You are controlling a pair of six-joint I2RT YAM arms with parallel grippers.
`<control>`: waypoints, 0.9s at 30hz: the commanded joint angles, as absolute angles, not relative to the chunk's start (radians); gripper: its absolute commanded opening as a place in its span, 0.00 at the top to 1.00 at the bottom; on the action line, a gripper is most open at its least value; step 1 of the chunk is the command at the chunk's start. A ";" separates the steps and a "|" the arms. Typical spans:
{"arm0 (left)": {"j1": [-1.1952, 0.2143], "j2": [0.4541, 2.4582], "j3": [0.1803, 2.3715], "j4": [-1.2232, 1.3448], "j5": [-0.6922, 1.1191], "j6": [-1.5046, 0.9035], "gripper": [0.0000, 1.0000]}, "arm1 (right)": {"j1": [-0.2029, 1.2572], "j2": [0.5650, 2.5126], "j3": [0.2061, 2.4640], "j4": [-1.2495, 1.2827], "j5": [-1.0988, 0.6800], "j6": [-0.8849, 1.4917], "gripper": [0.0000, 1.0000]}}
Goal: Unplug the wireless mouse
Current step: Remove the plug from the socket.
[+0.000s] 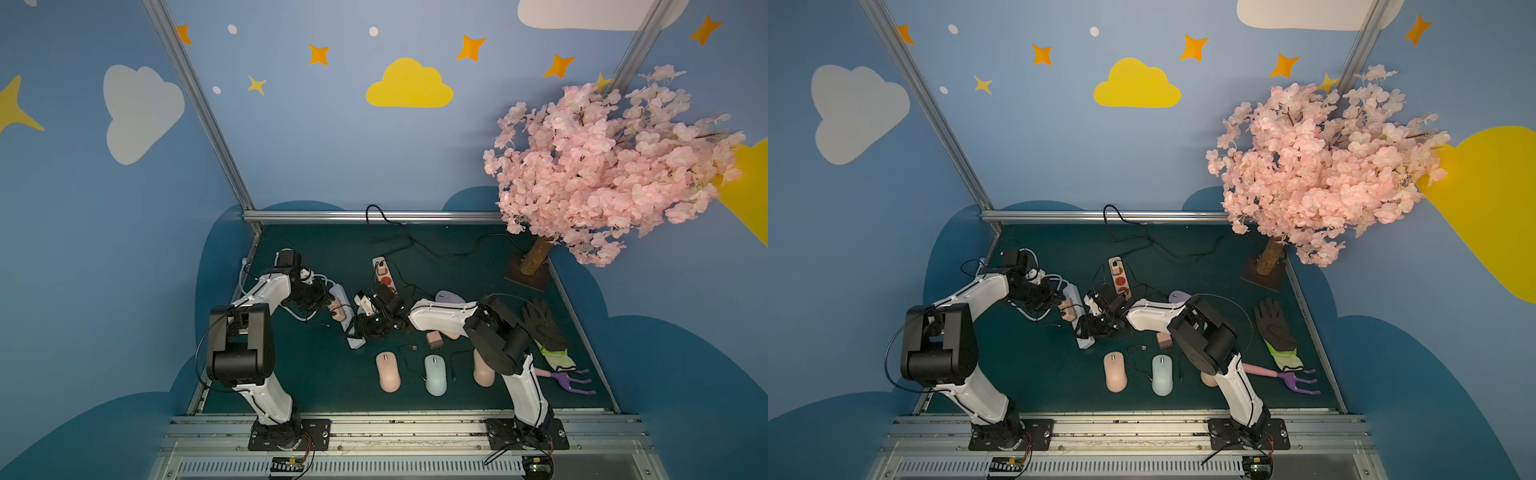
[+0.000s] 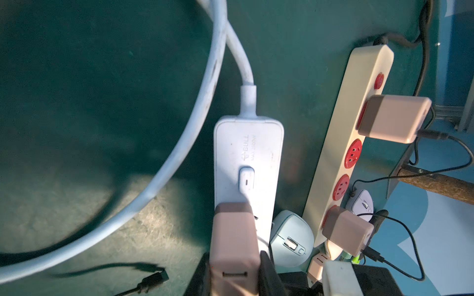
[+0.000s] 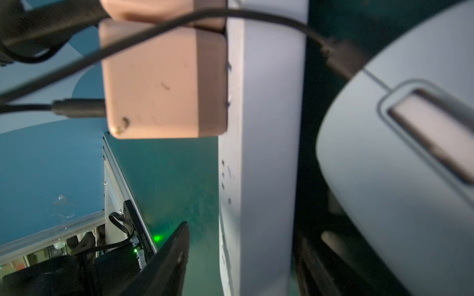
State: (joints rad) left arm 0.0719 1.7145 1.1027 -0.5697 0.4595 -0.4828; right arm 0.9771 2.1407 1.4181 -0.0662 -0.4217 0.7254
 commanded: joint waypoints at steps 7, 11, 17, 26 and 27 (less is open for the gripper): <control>0.076 1.669 1.034 -0.496 0.523 -0.531 0.96 | 0.954 2.183 1.452 -0.068 -0.428 0.777 0.77; 0.087 1.608 0.973 -0.402 0.540 -0.569 0.96 | 0.954 2.175 1.432 -0.087 -0.405 0.830 0.98; 0.096 1.491 0.879 -0.264 0.546 -0.634 0.96 | 0.953 2.162 1.406 -0.075 -0.398 0.879 1.00; 0.226 1.415 0.752 -0.093 0.637 -0.766 0.96 | 0.947 2.152 1.376 -0.010 -0.444 0.895 1.00; 0.239 1.420 0.739 -0.059 0.667 -0.785 0.97 | 0.946 2.152 1.376 -0.009 -0.446 0.893 1.00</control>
